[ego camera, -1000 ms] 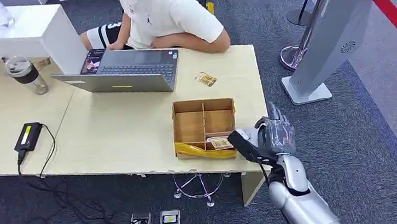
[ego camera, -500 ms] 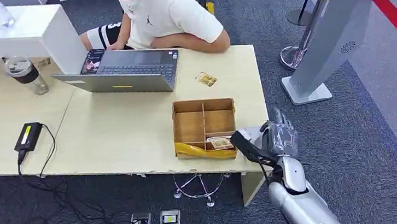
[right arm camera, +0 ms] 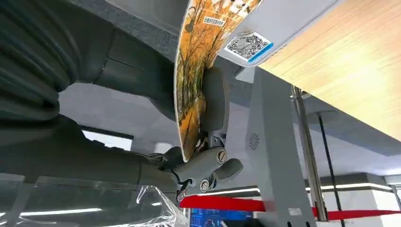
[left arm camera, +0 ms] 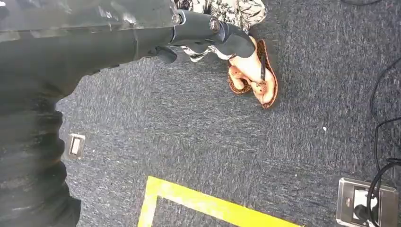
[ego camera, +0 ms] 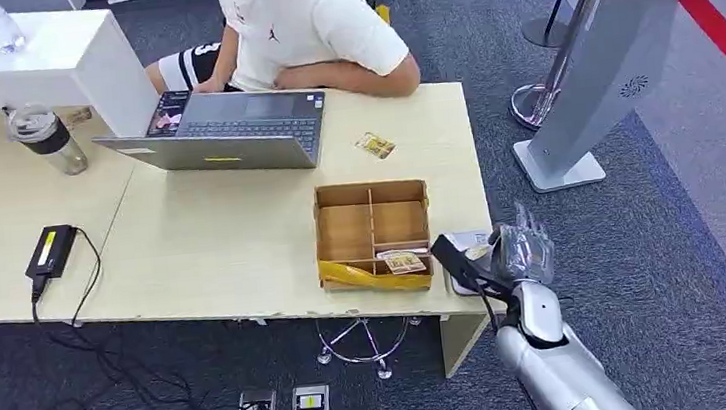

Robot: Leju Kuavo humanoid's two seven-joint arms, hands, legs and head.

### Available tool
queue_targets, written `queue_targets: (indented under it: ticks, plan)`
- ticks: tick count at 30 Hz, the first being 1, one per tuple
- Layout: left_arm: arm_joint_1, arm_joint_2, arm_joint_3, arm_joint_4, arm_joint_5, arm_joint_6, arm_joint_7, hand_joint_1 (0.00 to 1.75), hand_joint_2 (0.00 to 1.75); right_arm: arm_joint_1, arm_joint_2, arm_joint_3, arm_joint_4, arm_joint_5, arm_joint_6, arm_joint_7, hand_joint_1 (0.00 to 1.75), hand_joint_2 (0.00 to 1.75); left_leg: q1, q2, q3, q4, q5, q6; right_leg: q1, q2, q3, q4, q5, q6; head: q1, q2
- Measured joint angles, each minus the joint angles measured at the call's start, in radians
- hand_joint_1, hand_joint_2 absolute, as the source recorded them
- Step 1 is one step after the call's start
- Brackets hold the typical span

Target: Pass the card to the sensor for recognition and then transmit it.

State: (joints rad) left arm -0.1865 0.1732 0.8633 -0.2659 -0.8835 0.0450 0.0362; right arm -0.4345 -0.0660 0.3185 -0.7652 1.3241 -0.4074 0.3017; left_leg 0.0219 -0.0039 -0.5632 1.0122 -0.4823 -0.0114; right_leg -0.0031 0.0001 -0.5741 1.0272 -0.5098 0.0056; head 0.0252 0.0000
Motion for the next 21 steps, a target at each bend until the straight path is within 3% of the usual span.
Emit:
queue_targets:
  ticks: [6, 10, 16, 21]
  plan:
    - [0.0, 0.002, 0.0, 0.0, 0.0, 0.005, 0.0, 0.0, 1.75, 0.0, 0.0, -0.017, 0.003, -0.021, -0.042, -0.029, 1.75, 1.75, 0.0, 0.0, 0.0, 0.0, 0.0, 0.0, 0.0, 0.0, 0.0, 0.0, 0.0, 0.0, 0.0, 0.0]
    - [0.0, 0.002, 0.0, 0.0, 0.002, 0.011, 0.0, 0.0, 1.75, 0.01, 0.0, -0.035, -0.025, -0.105, -0.077, -0.093, 1.75, 1.75, 0.0, 0.0, 0.0, 0.0, 0.0, 0.0, 0.0, 0.0, 0.0, 0.0, 0.0, 0.0, 0.0, 0.0]
    - [0.0, 0.005, 0.0, 0.002, 0.008, 0.013, -0.025, 0.0, 1.75, 0.031, -0.001, -0.088, -0.238, -0.355, -0.09, -0.276, 1.75, 1.75, 0.0, 0.0, -0.001, 0.0, 0.0, 0.0, 0.0, 0.0, 0.0, 0.0, 0.0, 0.0, 0.0, 0.0]
    - [0.0, 0.013, -0.001, 0.007, 0.003, 0.007, -0.063, 0.0, 1.75, -0.016, 0.001, -0.111, -0.426, -0.443, -0.064, -0.343, 1.75, 1.75, 0.0, 0.0, -0.001, 0.0, 0.0, 0.0, 0.0, 0.0, -0.001, 0.001, 0.001, 0.0, 0.0, 0.0]
